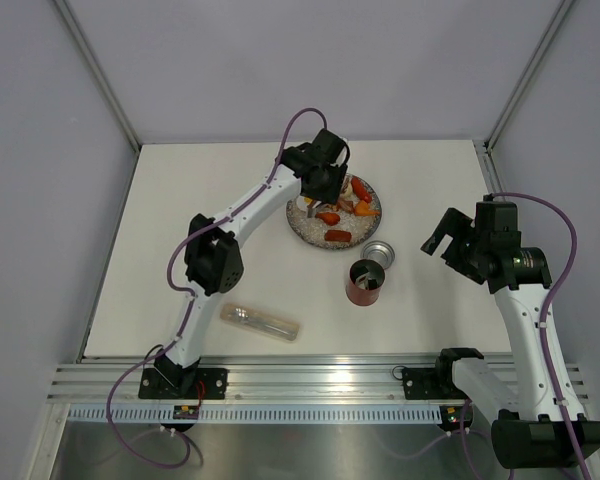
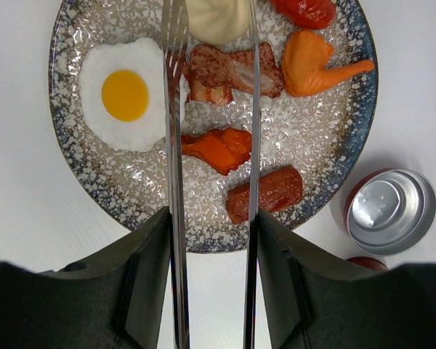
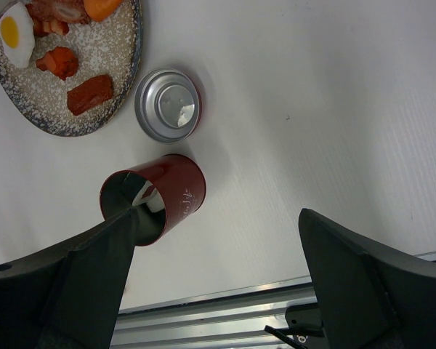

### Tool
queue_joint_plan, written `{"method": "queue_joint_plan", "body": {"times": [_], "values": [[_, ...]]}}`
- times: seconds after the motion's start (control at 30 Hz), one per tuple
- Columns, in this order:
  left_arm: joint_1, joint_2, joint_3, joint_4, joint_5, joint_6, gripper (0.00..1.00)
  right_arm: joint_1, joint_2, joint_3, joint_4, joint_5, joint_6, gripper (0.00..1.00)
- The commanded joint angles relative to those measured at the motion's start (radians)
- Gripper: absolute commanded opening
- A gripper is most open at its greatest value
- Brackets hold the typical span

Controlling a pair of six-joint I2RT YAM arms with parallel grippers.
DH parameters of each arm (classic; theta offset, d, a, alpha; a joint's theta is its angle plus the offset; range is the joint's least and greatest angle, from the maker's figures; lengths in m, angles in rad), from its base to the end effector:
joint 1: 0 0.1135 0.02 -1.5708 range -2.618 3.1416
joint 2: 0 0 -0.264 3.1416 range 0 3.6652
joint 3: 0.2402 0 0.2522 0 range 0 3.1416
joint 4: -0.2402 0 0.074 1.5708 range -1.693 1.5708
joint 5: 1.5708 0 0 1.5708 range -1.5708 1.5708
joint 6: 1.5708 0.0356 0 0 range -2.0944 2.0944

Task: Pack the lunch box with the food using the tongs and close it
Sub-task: Pick up the fake food from the plate.

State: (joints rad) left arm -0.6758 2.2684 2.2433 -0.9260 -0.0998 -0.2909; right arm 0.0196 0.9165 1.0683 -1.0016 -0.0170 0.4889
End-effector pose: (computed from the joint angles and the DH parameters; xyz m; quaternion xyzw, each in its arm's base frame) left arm 0.3920 -0.3097 0.2806 0.1670 0.9365 -0.0995 0.2917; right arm 0.1647 0.0038 0.3370 0.2146 0.9107 0.0964 0.3394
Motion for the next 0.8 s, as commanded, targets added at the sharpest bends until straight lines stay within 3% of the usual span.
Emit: {"method": "queue_joint_plan", "body": {"times": [0.0, 0.77], "values": [[0.005, 0.025, 0.058, 0.042, 0.023, 0.015, 0.5, 0.003, -0.01, 0.013, -0.009, 0.011, -0.007, 0.99], [0.013, 0.097, 0.11, 0.03, 0.026, 0.002, 0.47, 0.002, -0.005, 0.021, -0.011, 0.009, -0.01, 0.99]]}}
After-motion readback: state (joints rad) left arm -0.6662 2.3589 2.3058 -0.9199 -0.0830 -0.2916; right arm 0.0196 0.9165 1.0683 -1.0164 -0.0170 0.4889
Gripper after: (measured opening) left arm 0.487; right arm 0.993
